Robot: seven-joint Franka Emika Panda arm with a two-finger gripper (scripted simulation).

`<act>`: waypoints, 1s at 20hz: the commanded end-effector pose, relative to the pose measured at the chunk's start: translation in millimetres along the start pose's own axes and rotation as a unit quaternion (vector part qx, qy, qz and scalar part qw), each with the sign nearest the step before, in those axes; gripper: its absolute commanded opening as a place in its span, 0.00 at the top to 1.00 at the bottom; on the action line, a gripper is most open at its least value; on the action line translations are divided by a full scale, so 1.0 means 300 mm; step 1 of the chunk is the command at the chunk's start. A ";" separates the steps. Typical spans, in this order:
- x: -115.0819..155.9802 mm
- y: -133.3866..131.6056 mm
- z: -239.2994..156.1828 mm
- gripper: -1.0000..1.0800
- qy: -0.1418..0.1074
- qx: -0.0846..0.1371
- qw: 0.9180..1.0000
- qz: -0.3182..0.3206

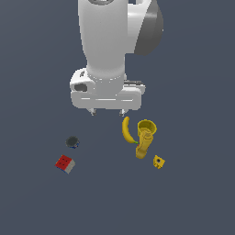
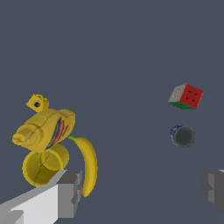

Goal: Pick up a designated object from a clutter of objects.

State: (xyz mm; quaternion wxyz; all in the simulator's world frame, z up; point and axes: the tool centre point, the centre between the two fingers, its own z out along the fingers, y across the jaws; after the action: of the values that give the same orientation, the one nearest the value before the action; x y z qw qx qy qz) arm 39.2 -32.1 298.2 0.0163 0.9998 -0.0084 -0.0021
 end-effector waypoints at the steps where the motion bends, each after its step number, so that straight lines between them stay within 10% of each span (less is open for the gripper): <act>1: 0.036 0.038 0.038 0.04 -0.001 0.003 1.000 0.014; 20: 0.285 0.500 0.526 0.04 -0.002 0.018 0.987 0.160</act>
State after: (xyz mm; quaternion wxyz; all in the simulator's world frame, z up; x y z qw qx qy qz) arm 118.5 -177.0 156.9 -0.0019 0.9874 -0.1581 -0.0019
